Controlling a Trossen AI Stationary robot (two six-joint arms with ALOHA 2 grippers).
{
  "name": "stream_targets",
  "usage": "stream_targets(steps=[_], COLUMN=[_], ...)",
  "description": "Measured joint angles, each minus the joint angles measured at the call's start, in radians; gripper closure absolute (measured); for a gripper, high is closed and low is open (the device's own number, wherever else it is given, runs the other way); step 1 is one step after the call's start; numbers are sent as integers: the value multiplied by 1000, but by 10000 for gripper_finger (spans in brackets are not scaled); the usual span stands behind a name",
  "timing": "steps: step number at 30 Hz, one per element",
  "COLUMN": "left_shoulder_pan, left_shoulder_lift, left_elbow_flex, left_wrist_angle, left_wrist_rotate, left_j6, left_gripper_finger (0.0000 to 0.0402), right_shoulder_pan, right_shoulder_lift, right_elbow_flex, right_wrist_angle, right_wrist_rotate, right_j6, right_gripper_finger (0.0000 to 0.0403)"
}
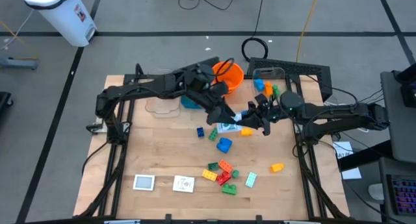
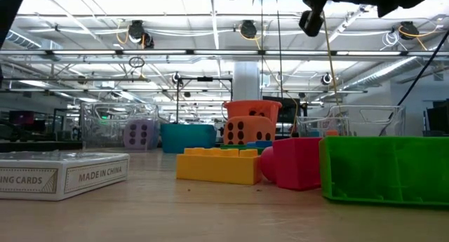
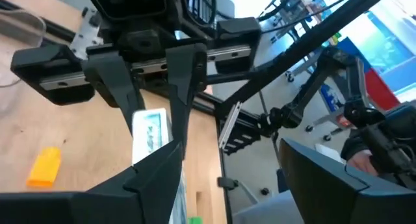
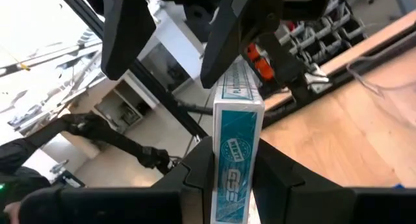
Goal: Pick & Place Toys
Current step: Put the blue deck of cards into the blue bin
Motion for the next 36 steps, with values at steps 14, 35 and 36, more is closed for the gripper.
stream_targets(steps=[14,35,36], left_shoulder_pan=[59,56,54], left_shoulder_lift=[13,14,14], left_elbow_flex=[-1,-1,-1], left_wrist_angle=[7,-117,-118], left_wrist_rotate=[-31,31,32], left_j6=[52,121,121], left_gripper_finger=[188,241,242], right_shoulder_pan=[18,8,6], right_shoulder_lift=[-1,-2,-2], right_elbow_flex=[0,2,2], right_wrist_angle=[-64,-35,-36], right_wrist_rotate=[-40,69,72], right_j6=[-6,-63,-63], right_gripper_finger=[338,338,338])
